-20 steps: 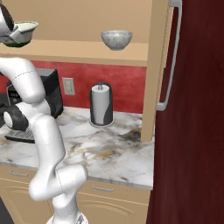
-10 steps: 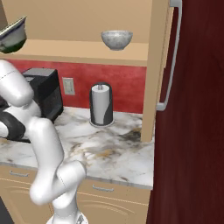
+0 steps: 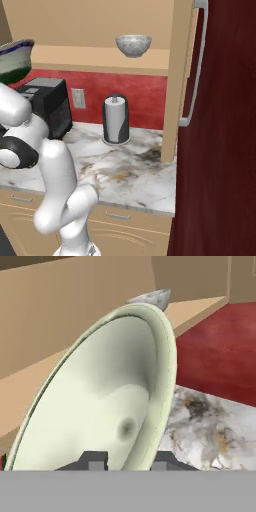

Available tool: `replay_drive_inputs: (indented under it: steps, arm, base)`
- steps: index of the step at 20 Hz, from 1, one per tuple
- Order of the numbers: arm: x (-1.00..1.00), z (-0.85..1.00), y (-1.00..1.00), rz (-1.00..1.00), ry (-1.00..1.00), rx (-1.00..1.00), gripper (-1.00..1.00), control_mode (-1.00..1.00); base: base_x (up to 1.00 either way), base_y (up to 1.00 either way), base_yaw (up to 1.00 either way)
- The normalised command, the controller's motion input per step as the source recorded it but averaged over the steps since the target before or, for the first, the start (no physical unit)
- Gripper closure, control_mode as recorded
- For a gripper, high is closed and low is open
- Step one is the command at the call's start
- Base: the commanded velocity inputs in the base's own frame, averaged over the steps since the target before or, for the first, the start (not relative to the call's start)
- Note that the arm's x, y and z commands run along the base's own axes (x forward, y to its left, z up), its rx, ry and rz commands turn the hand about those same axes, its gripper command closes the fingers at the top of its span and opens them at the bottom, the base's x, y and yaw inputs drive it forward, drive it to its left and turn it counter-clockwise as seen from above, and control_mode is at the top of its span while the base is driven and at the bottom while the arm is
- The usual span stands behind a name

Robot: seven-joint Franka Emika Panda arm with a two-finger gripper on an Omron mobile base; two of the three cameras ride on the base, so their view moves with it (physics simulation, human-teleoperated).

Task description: Take the smaller bowl and place it next to the appetizer plate on the dining counter , and place the larger bowl next to the plate with cooked food.

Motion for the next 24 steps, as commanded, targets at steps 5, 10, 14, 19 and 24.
replay_drive_inputs:
  steps: [5, 10, 14, 19, 24]
  arm:
    - [-1.00, -0.59, -0.99, 0.02, -0.08, 0.13, 1.00, -1.00]
    - [-1.00, -0.65, -1.00, 0.09, -0.14, 0.20, 1.00, -1.00]
    - [-0.68, -0.24, -1.00, 0.21, -0.25, 0.25, 1.00, -1.00]
    - [-0.27, 0.00, -0.99, 0.41, -0.33, 0.31, 1.00, -1.00]
    - [0.07, -0.20, -0.87, 0.60, -0.12, 0.29, 1.00, -1.00]
  base:
    - [0.00, 0.00, 0.00]
    - [0.00, 0.00, 0.00]
    - [0.00, 0.00, 0.00]
    - [0.00, 0.00, 0.00]
    - [0.00, 0.00, 0.00]
